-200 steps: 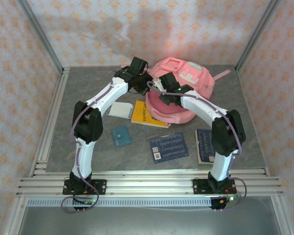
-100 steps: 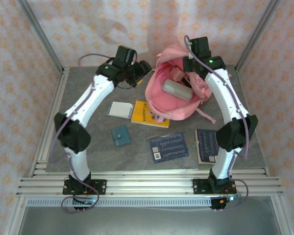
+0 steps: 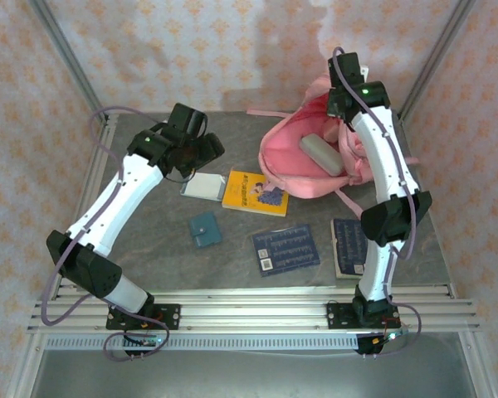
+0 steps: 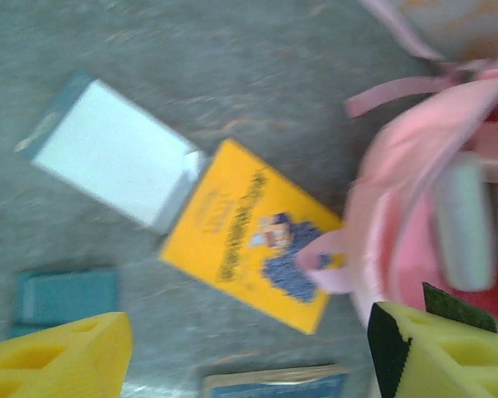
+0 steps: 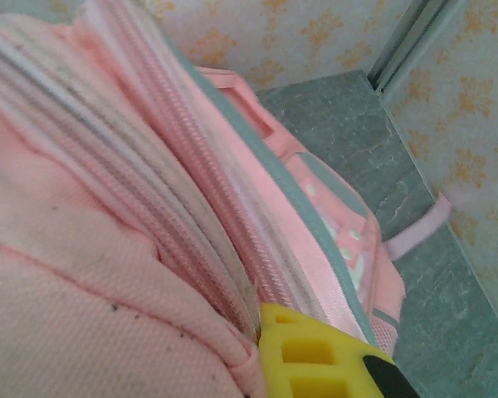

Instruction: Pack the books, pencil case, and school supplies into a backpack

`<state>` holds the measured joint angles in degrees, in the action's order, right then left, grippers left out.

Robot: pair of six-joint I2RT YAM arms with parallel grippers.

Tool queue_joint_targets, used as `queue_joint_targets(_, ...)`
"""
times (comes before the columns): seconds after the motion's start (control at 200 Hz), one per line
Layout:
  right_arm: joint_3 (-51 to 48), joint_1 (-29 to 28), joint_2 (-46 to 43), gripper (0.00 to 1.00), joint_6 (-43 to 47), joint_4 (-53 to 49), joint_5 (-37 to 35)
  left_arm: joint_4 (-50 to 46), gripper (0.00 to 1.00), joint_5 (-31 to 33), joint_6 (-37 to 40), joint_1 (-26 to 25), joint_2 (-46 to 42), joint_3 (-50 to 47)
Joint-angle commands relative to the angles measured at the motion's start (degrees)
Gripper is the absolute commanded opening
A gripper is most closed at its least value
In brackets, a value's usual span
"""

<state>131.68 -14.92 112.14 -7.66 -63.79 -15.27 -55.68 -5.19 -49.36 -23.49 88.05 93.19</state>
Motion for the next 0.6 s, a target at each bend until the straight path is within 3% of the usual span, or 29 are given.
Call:
queue_joint_targets(0.0,-2.6,-4.0,-4.3,0.00,-3.6,1.9,-2.9,-6.3,0.79,3.8,1.0,0.3,-0.8,-7.0)
queue_joint_targets(0.27,-21.2,-8.0,-9.0,0.00,-6.5,12.4,2.8,-5.7,0.88,6.1,1.5,-2.0,2.9,-19.5)
queue_joint_targets(0.37,-25.0,-8.0,-10.1,0.00,-6.8,14.6,4.4,-4.7,0.98,5.8,1.0,-3.8,5.8,-20.4)
queue_joint_targets(0.595,-32.0,-8.0,-13.6,0.00,-8.6,19.1,5.6,-5.0,0.97,6.5,-0.9,-6.7,13.5,-19.2)
